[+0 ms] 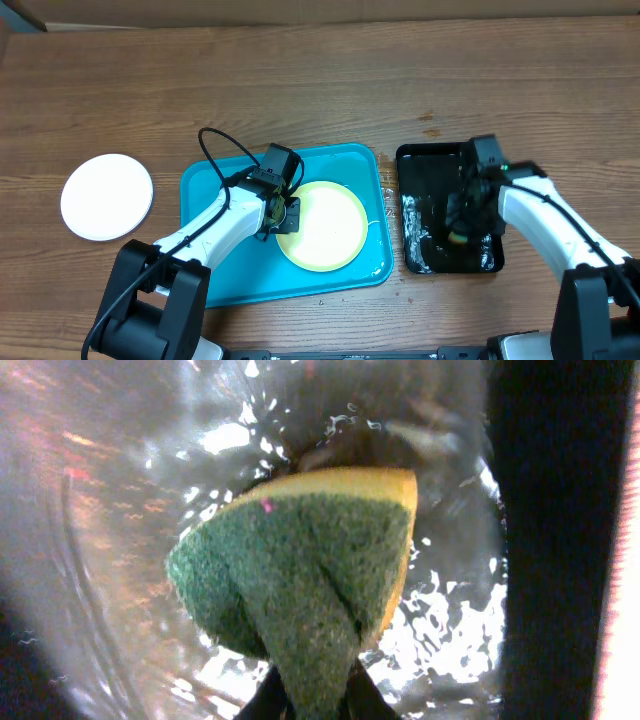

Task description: Clean dirty plates on tray and stack at the side

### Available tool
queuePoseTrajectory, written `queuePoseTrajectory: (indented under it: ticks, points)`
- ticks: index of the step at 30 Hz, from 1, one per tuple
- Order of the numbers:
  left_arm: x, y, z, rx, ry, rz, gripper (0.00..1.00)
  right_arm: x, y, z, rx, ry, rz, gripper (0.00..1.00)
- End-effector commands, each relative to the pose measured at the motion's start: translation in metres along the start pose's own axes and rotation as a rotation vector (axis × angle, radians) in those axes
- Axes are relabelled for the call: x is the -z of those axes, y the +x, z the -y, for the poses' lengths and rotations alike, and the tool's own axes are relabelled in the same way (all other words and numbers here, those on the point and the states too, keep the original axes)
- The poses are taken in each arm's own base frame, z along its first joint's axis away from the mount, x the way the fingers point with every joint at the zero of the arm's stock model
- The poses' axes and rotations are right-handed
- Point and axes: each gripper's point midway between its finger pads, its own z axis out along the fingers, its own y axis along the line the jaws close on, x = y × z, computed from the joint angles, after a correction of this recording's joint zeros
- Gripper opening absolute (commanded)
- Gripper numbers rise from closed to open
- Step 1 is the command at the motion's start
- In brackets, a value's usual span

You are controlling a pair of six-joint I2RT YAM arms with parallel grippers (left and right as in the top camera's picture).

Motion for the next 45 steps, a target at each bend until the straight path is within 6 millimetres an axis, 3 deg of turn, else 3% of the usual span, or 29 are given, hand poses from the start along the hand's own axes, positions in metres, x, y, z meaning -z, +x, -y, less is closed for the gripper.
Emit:
queuePoseTrajectory:
  ticks: [1,18,21,26,32,36,43,45]
  points:
    - [-0.008,0.006,-0.001,-0.005,-0.010,-0.031,0.07,0.023,-0.024,-0.008,-0.006,-0.027,0.066,0.09]
    - [-0.008,0.005,-0.001,-0.004,-0.009,-0.028,0.04,0.027,-0.020,-0.013,-0.020,-0.053,0.042,0.04]
    - [-0.008,0.005,-0.001,-0.004,-0.008,-0.027,0.04,0.038,-0.019,-0.037,0.023,-0.187,0.015,0.04]
    - [-0.008,0.004,-0.001,-0.004,-0.007,-0.024,0.04,0.070,-0.010,-0.109,0.113,-0.573,-0.036,0.04]
    - [-0.008,0.004,-0.001,-0.004,-0.007,-0.023,0.04,0.082,0.008,-0.172,0.278,-0.696,-0.008,0.04]
    - [-0.008,0.004,-0.001,-0.004,-0.007,-0.023,0.04,0.075,0.029,-0.212,0.365,-0.706,0.024,0.04]
    - [-0.008,0.004,-0.001,-0.004,-0.007,-0.024,0.04,0.037,0.057,-0.245,0.430,-0.556,0.074,0.04]
    - [-0.008,0.004,-0.001,-0.004,-0.007,-0.024,0.04,0.031,0.065,-0.256,0.463,-0.565,0.071,0.13]
